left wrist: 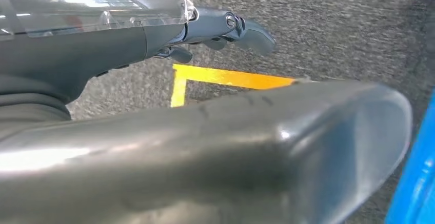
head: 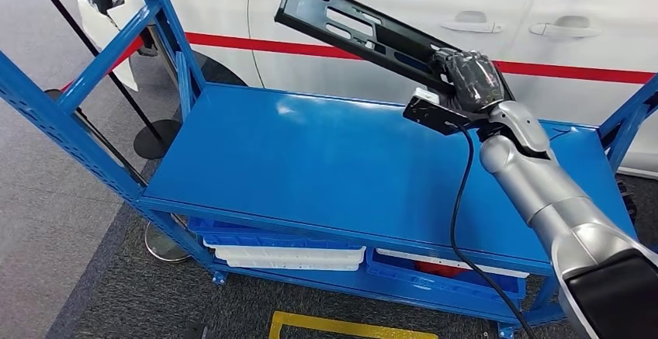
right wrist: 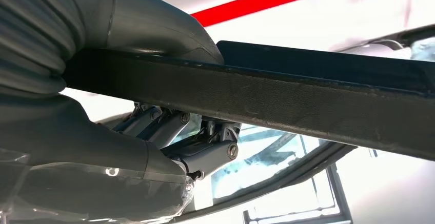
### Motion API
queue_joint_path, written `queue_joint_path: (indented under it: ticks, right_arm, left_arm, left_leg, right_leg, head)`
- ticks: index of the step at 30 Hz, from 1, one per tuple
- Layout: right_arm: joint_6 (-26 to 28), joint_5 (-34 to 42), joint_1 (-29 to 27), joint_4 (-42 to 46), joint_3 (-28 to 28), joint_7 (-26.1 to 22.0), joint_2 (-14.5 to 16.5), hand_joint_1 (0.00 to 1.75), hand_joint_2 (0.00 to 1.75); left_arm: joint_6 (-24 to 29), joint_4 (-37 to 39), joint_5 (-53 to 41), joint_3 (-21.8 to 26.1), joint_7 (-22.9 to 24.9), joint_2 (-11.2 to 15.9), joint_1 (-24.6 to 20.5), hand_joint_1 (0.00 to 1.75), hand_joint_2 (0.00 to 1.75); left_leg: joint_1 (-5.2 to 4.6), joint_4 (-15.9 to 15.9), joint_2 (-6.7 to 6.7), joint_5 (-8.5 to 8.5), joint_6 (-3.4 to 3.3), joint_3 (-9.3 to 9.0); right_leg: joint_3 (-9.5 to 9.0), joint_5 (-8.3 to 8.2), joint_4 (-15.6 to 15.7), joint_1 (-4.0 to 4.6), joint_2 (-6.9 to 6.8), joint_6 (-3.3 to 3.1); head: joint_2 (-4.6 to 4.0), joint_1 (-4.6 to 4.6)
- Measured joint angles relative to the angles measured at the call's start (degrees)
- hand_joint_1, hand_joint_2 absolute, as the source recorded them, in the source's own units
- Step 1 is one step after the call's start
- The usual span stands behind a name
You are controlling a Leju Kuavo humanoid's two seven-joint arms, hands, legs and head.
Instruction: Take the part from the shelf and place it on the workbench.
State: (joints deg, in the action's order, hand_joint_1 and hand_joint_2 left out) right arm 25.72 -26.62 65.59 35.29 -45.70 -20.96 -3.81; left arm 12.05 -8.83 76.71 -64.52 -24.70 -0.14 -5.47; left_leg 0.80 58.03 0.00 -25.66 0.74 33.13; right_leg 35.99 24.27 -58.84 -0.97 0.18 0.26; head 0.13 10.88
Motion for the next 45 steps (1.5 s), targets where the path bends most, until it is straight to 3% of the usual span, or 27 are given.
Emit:
queue_joint_path:
  ticks: [7,25,29,38,45]
  right_arm:
    - [0.48,-0.68,-3.58,0.78,0.96,-1.33,-0.75,1.75,1.75]
    - [1.19,-3.25,-6.32,0.48,0.04,-1.62,-0.72,1.75,1.75]
    - [1.69,-3.86,-6.32,-0.02,0.04,-1.91,-0.33,1.75,1.75]
    - [2.74,-5.35,-5.0,0.22,0.04,-1.47,-0.01,1.75,1.75]
    - [2.69,-5.74,-4.5,0.86,0.04,-0.77,-0.05,1.75,1.75]
  left_arm:
    - [-1.72,0.0,0.42,0.11,-3.61,-0.01,-0.99,0.0,0.0]
    - [0.16,0.0,-1.61,-0.1,-3.83,-0.07,-1.55,0.0,0.0]
    - [2.6,0.0,-2.5,-0.56,-3.95,-0.17,-1.55,0.0,1.75]
    - [3.94,0.0,-3.79,-2.24,-1.08,-0.21,-1.51,0.0,1.75]
    - [2.37,0.0,-3.35,-2.67,-3.95,-0.22,-1.55,0.0,1.75]
  left_leg:
    - [0.0,0.0,0.0,-0.01,-0.01,0.02]
    - [0.0,0.0,0.0,-0.02,-0.02,0.09]
    - [0.0,0.0,-0.01,-0.02,-0.02,0.09]
    - [0.0,0.01,-0.02,-0.02,-0.03,0.1]
    - [0.0,0.03,-0.02,-0.02,-0.03,0.09]
  right_leg:
    - [0.0,0.0,0.0,-0.01,0.0,0.0]
    - [0.03,0.0,0.0,-0.01,-0.03,0.0]
    - [0.03,0.0,0.0,0.0,-0.04,0.0]
    - [0.04,0.0,0.0,-0.01,-0.06,0.0]
    - [0.04,0.0,0.0,-0.01,-0.06,0.0]
  head:
    - [0.0,0.0]
    - [0.0,0.0]
    - [0.0,0.0]
    - [0.0,0.0]
    - [0.0,0.0]
